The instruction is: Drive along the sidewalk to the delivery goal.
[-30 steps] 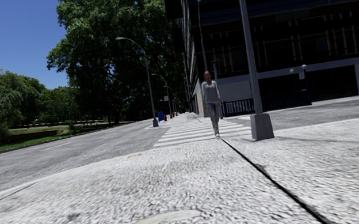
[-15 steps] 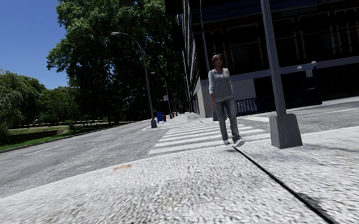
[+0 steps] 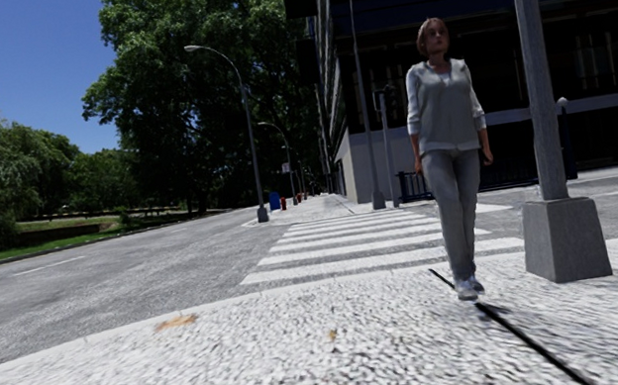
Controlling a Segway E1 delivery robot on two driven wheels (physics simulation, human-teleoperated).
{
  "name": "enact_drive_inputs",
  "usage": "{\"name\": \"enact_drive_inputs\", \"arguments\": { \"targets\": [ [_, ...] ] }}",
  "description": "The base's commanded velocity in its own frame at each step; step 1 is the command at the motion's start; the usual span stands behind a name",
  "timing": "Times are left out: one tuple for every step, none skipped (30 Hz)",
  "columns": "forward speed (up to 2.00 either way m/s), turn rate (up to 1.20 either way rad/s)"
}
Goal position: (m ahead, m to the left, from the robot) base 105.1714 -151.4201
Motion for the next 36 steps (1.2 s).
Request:
{"name": "enact_drive_inputs", "arguments": {
  "targets": [
    [2.0, 0.0],
    [2.0, 0.0],
    [2.0, 0.0],
    [2.0, 0.0],
    [2.0, 0.0],
    [2.0, 0.0],
    [2.0, 0.0],
    [2.0, 0.0],
    [2.0, 0.0],
    [2.0, 0.0],
    [2.0, 0.0],
    [2.0, 0.0],
    [2.0, 0.0],
    [2.0, 0.0],
    [2.0, 0.0],
    [2.0, 0.0],
    [2.0, 0.0],
    [2.0, 0.0],
    [2.0, 0.0],
    [2.0, 0.0],
    [2.0, 0.0],
    [2.0, 0.0],
    [2.0, 0.0],
    [2.0, 0.0],
    [2.0, 0.0],
    [2.0, 0.0],
    [2.0, 0.0],
    [2.0, 0.0],
    [2.0, 0.0],
    [2.0, 0.0],
    [2.0, 0.0],
    [2.0, 0.0],
    [2.0, 0.0],
    [2.0, 0.0],
    [2.0, 0.0],
    [2.0, 0.0]
  ]
}}
